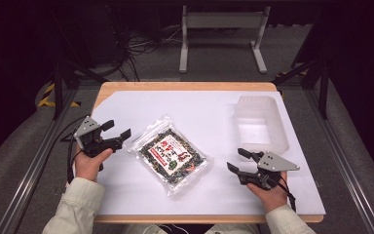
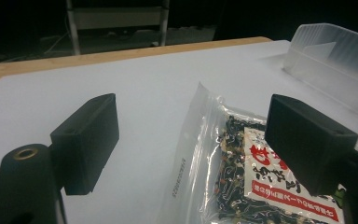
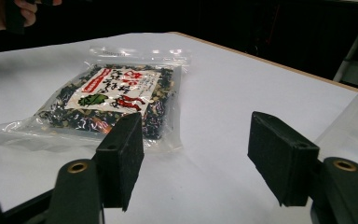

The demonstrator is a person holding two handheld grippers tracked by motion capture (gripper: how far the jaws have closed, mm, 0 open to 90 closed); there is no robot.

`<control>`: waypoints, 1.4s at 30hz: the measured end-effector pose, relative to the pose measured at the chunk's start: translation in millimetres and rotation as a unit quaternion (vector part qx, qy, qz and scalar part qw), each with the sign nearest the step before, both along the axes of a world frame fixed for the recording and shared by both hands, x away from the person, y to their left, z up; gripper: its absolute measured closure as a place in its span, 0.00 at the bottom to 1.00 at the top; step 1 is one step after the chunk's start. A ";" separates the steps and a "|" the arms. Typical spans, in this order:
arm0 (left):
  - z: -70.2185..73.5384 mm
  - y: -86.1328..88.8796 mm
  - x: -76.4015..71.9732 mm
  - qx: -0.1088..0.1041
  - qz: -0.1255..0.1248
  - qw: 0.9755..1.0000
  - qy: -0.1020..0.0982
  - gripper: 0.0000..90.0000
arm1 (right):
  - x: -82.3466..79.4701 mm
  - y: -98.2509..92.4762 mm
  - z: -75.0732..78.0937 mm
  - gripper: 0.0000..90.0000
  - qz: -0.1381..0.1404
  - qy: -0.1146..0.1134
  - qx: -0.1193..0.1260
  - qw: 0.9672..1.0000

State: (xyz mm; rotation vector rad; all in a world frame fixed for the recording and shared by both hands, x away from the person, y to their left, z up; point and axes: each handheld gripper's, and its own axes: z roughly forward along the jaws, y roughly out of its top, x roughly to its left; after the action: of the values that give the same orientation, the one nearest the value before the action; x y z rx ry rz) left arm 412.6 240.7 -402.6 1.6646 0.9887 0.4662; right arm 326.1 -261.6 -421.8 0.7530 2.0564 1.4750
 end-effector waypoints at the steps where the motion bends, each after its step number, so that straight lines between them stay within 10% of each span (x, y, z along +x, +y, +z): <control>1: -2.6 0.2 1.4 -0.003 0.000 1.000 0.002 0.19 | 0.0 0.1 -0.2 0.40 0.001 0.000 0.000 1.000; 13: -28.2 -8.4 12.8 -0.001 -0.014 0.999 0.051 0.15 | -1.7 0.0 -0.8 0.40 0.005 -0.004 -0.001 1.000; 25: -46.9 -13.2 21.5 0.033 -0.021 0.991 0.128 0.14 | -2.9 -0.5 -0.9 0.39 0.007 -0.002 -0.001 1.000; 42: -52.9 -17.0 20.5 0.048 -0.057 0.984 0.162 0.29 | -4.3 0.4 0.0 0.39 0.015 -0.003 0.002 1.000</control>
State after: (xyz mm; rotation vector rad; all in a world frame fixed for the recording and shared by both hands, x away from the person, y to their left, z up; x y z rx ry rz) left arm 433.1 223.8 -455.5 1.9120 1.1117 0.1697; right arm 321.8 -261.2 -421.8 0.7220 2.0704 1.4952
